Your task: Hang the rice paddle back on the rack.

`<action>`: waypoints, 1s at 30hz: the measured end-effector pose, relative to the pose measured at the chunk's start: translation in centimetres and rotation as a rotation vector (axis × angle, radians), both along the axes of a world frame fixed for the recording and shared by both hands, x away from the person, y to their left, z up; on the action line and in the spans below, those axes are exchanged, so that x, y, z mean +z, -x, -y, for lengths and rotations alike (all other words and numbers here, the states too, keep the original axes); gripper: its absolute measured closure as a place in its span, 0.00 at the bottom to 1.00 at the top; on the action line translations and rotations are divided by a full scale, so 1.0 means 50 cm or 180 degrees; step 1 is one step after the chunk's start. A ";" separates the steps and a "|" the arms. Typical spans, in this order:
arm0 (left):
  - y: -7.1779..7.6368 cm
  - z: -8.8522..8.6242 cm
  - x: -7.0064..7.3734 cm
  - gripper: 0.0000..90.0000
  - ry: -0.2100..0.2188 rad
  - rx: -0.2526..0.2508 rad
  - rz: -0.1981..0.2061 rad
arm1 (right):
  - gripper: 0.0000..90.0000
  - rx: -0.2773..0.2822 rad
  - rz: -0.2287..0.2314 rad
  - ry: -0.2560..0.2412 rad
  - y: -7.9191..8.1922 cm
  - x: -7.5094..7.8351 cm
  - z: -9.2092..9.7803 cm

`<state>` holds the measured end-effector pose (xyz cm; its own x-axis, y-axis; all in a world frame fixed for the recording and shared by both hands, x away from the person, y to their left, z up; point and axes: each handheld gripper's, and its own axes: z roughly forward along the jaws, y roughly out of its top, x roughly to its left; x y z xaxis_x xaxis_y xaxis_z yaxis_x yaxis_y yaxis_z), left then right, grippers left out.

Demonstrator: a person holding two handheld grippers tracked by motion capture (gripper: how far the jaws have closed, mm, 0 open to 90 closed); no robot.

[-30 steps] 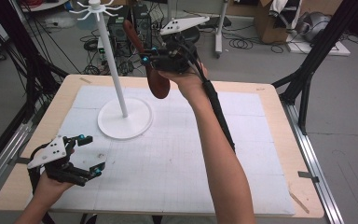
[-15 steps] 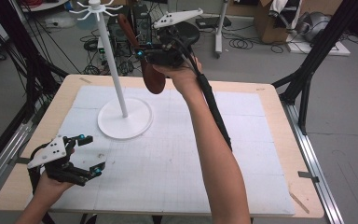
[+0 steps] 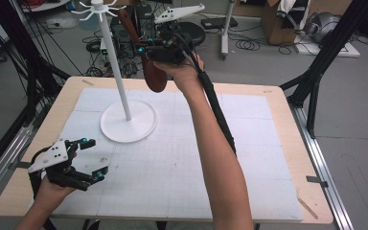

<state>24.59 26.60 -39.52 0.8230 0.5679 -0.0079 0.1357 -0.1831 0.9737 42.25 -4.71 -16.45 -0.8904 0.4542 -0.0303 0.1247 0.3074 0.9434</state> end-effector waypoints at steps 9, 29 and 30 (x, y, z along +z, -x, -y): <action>0.000 0.000 0.000 0.02 0.0000 0.0001 0.0001 | 0.87 -0.0005 0.0023 0.0020 -0.002 0.005 -0.007; 0.000 0.001 0.000 0.02 -0.0006 -0.0005 0.0001 | 0.87 -0.0060 -0.0008 0.0063 -0.012 0.000 -0.022; 0.000 0.001 0.000 0.02 -0.0002 -0.0004 0.0003 | 0.87 -0.0059 -0.0008 0.0071 -0.013 0.000 -0.023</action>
<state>24.57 26.54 -39.54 0.8238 0.5668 -0.0067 0.1344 -0.1839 0.9737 42.87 -3.55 -16.46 -0.8819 0.4699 -0.0384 0.1328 0.3258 0.9361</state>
